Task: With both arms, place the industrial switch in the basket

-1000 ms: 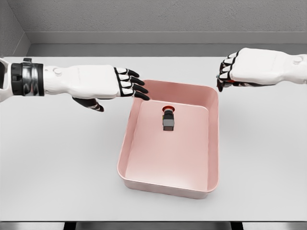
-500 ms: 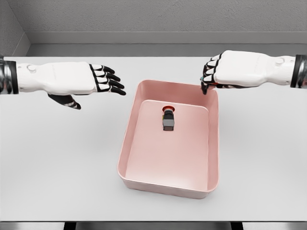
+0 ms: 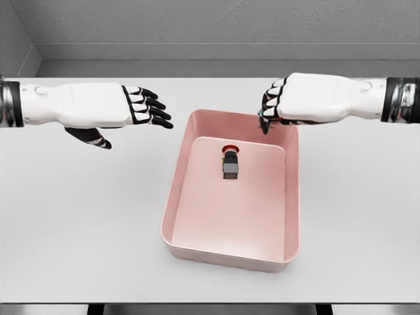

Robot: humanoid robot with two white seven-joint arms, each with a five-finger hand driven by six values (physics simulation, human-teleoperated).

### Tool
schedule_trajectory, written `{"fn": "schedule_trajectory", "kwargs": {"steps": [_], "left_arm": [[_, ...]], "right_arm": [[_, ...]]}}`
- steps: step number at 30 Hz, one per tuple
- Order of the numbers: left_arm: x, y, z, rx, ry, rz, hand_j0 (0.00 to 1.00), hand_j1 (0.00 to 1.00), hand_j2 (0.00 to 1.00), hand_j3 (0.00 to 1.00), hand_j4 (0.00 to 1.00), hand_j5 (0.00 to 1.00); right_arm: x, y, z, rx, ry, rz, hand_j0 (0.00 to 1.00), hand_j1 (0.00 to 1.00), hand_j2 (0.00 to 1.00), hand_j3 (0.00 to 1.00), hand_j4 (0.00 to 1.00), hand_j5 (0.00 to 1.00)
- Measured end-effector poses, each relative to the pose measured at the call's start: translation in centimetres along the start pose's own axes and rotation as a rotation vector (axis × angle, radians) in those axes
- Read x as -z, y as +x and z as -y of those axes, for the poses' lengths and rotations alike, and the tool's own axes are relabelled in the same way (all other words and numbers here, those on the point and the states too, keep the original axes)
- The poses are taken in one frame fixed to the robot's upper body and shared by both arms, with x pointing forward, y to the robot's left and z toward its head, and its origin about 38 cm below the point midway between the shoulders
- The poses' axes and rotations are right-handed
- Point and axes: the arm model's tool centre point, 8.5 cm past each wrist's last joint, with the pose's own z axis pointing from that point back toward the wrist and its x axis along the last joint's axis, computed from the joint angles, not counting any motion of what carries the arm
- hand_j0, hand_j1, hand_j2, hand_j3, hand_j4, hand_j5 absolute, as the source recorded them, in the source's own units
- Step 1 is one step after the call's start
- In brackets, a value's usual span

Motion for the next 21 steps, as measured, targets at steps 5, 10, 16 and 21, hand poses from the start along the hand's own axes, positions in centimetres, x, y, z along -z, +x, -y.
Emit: {"fn": "schedule_trajectory", "kwargs": {"steps": [5, 10, 16, 21], "left_arm": [[-0.1, 0.0, 0.1, -0.004, -0.003, -0.001, 1.0, 1.0, 1.0, 1.0, 1.0, 1.0], [-1.2, -0.2, 0.0, -0.002, -0.012, -0.023, 1.0, 1.0, 1.0, 1.0, 1.0, 1.0], [-1.6, -0.2, 0.0, -0.004, -0.013, -0.028, 1.0, 1.0, 1.0, 1.0, 1.0, 1.0], [-1.5, -0.1, -0.1, -0.009, -0.007, -0.021, 1.0, 1.0, 1.0, 1.0, 1.0, 1.0]], "right_arm": [[1.1, 0.4, 0.1, -0.004, 0.002, 0.029, 0.66, 0.66, 0.66, 0.66, 0.66, 0.66], [1.2, 0.4, 0.5, -0.013, 0.0, 0.032, 0.98, 0.98, 0.98, 0.98, 0.98, 0.98], [1.0, 0.2, 1.2, -0.029, -0.006, 0.025, 0.99, 0.99, 0.99, 0.99, 0.99, 0.99], [-1.3, -0.6, 0.8, -0.022, -0.005, -0.03, 1.0, 1.0, 1.0, 1.0, 1.0, 1.0]]}}
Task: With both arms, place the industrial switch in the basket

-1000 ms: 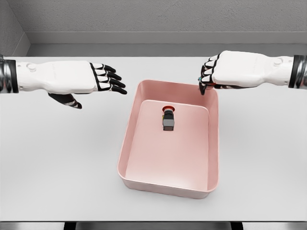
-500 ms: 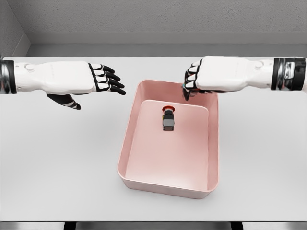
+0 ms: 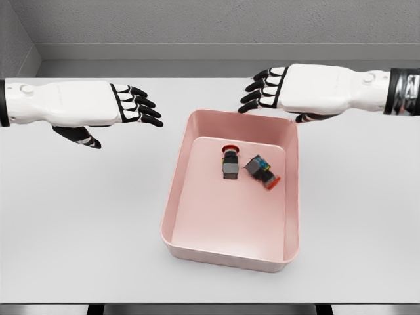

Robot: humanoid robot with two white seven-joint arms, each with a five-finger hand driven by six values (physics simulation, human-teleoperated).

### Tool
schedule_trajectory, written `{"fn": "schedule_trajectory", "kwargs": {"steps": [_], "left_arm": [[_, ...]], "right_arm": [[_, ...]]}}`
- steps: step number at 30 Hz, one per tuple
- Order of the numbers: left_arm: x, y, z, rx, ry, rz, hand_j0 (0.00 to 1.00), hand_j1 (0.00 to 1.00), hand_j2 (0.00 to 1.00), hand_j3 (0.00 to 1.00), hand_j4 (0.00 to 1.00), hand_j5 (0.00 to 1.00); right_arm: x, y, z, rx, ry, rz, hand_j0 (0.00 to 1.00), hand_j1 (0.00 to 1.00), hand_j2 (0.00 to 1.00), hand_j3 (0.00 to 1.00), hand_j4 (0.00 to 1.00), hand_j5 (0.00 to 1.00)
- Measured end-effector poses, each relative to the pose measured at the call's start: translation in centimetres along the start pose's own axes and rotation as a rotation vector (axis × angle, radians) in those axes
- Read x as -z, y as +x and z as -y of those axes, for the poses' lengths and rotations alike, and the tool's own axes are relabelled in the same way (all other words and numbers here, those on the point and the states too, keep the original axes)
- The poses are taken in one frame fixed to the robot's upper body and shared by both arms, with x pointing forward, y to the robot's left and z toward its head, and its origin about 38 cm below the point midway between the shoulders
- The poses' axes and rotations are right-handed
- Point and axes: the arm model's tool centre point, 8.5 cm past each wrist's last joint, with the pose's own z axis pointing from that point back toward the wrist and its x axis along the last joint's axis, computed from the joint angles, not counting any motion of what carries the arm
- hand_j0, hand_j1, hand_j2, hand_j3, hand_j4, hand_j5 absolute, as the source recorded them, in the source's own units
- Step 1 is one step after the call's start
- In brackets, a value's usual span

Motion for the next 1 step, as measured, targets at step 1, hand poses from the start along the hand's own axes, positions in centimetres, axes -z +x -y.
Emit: {"fn": "schedule_trajectory", "kwargs": {"steps": [1], "left_arm": [[0.04, 0.02, -0.01, 0.0, 0.001, 0.001, 1.0, 1.0, 1.0, 1.0, 1.0, 1.0]], "right_arm": [[-1.05, -0.27, -0.7, 0.013, 0.014, -0.024, 1.0, 1.0, 1.0, 1.0, 1.0, 1.0]]}}
